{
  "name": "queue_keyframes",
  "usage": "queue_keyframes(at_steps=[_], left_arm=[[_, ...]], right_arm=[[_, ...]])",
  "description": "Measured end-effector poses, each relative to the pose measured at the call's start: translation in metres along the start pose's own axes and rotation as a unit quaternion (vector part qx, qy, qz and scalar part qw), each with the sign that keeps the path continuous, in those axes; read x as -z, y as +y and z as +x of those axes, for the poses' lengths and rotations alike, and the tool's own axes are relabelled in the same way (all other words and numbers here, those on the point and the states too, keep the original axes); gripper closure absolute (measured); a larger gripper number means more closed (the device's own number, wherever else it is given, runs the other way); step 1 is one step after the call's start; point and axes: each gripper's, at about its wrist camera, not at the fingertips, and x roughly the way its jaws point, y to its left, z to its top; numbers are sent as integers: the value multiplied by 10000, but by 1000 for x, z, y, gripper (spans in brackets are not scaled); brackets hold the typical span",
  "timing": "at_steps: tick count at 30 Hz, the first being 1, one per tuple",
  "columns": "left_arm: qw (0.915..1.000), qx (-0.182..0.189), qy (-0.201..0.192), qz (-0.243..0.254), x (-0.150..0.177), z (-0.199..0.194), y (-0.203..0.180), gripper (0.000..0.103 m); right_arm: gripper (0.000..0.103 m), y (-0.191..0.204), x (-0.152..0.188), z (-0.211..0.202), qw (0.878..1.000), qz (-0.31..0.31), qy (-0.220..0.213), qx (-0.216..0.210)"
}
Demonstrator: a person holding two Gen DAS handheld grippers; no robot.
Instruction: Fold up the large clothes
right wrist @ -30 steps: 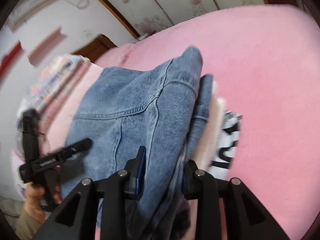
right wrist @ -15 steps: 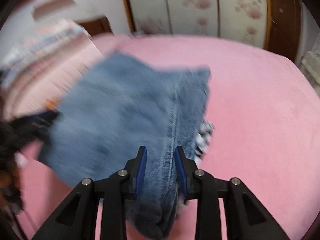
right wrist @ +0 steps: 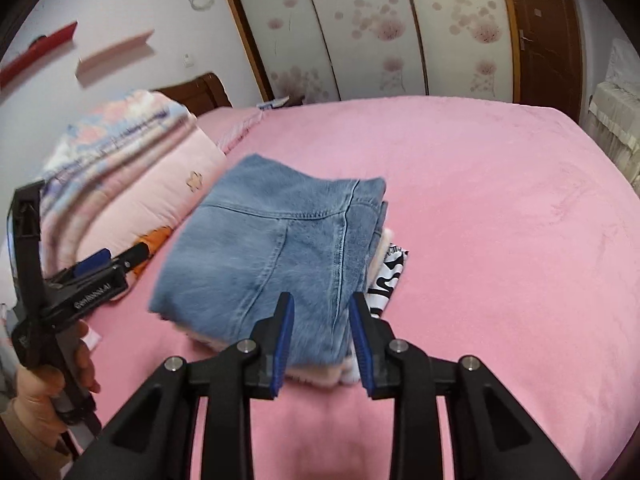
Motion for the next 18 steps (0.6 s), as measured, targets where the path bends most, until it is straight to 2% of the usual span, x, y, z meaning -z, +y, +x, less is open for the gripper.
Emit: queue_keyframes(at_steps=[3, 7, 11, 16, 18], left_arm=[[9999, 20, 57, -106, 8, -38, -8, 24], [9987, 430, 280, 69, 31, -93, -27, 24], [9962, 790, 314, 167, 54, -141, -46, 23], [9936, 750, 299, 790, 80, -188, -80, 23], [9927, 755, 324, 887, 90, -203, -89, 23]], right_arm=[[74, -1, 7, -39, 9999, 12, -4, 125], [74, -7, 27, -99, 9995, 49, 22, 305], [74, -19, 48, -142, 9990, -9, 52, 454], [74, -33, 76, -187, 9973, -19, 122, 720], [74, -37, 90, -201, 9971, -3, 174, 737]])
